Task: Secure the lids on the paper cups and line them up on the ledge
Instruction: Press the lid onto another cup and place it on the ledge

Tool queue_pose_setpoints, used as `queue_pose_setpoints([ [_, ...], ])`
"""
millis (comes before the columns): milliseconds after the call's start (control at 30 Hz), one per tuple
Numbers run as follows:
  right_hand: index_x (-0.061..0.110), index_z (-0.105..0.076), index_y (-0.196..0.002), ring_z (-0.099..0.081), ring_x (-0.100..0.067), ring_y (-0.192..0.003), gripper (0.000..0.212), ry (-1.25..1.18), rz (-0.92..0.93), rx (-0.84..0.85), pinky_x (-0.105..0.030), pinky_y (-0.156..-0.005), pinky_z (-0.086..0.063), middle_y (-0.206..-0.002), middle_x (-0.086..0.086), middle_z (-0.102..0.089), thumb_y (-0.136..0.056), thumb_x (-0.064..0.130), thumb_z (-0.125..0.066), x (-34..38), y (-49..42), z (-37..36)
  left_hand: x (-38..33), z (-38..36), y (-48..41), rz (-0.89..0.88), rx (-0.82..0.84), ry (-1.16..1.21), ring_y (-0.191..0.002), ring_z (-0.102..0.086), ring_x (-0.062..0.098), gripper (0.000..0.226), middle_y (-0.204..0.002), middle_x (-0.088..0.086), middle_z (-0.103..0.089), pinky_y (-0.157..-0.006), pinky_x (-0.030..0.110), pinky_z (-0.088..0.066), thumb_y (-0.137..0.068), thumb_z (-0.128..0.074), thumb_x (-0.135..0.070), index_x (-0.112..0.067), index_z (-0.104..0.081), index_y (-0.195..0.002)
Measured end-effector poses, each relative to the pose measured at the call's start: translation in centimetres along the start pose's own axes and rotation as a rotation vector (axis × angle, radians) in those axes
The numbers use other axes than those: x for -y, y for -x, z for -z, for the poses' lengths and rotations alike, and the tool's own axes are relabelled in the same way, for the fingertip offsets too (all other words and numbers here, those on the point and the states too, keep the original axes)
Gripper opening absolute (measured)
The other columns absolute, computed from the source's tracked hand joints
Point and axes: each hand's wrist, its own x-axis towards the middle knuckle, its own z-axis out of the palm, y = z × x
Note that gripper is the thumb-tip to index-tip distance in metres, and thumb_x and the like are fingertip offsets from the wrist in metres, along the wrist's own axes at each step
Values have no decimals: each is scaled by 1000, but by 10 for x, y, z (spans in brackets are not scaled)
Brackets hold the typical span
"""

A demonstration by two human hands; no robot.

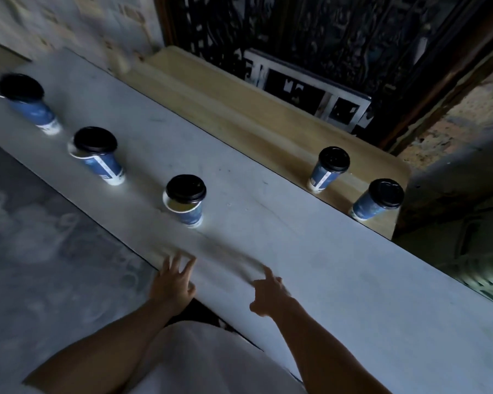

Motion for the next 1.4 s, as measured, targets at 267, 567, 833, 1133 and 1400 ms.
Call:
queue_pose_setpoints([
  [267, 21, -46, -145, -41, -22, -138, 62, -66, 43, -5, -34, -111, -38, -153, -5, -35, -85, 26, -64, 46, -26, 32, 49, 46, -29, 15, -6, -2, -152, -8, 37, 69, -166, 8, -6, -110, 47, -37, -95, -48, -38, -28, -17, -156],
  [567, 26, -68, -115, -65, -15, -96, 31, -534, -10, -493, -20, -80, -46, -111, 3, -72, -84, 24, -63, 109, -43, 176, 110, 94, -99, -57, -77, 373, -134, -45, 35, 79, -148, 16, -45, -110, 40, -36, -80, -76, -35, -10, -41, -146],
  [833, 28, -44, -145, -40, -22, -135, 74, -311, 122, -341, -35, -107, -36, -146, -2, -46, -78, 37, -75, 179, -18, 209, 97, 127, -134, -440, 5, 751, -138, -45, 10, 118, -151, -8, -44, -108, 41, -47, -51, -90, -56, -29, -32, -151],
  [1133, 20, -59, -120, -55, -24, -105, 56, -281, 142, -566, -43, -83, -54, -114, -1, -61, -69, 41, -71, 198, -15, 189, 71, 146, -134, -568, 45, 864, -109, -64, -2, 80, -117, -21, -69, -89, 26, -56, -58, -92, -39, -40, -56, -129],
  [1400, 28, -39, -146, -28, -18, -133, 76, -253, 109, -594, -37, -94, -50, -148, 11, -38, -77, 35, -69, 202, -12, 147, 68, 153, -132, -549, 119, 855, -106, -58, -15, 84, -116, -24, -64, -85, 9, -51, -63, -92, -40, -33, -50, -135],
])
